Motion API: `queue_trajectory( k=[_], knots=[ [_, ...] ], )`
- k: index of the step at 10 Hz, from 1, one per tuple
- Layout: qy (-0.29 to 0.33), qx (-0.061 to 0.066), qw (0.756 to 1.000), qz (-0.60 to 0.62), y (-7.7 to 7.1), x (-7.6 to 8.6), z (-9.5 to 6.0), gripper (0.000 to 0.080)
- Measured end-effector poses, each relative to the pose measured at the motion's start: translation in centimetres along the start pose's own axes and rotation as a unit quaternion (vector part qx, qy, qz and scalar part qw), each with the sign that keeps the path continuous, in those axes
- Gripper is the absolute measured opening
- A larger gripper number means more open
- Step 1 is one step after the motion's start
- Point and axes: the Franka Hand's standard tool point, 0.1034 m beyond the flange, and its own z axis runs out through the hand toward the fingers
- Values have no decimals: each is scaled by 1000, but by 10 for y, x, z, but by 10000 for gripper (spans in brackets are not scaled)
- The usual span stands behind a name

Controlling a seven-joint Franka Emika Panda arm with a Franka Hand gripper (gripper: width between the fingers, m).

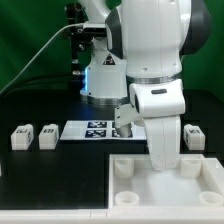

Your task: Assemble one leg

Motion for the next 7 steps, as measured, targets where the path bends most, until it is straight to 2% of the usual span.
queue_trajectory(
  k=[1, 2, 3, 4, 7],
  knots=[
    [0, 0, 1000, 0, 0, 0, 0, 221],
    [0, 0, 1000, 1, 0, -1, 0, 355],
    [0, 0, 1000, 1, 0, -1, 0, 544],
    [0, 0, 1000, 1, 0, -1, 0, 617],
    [0, 0, 1000, 2, 0, -2, 0, 648]
  ],
)
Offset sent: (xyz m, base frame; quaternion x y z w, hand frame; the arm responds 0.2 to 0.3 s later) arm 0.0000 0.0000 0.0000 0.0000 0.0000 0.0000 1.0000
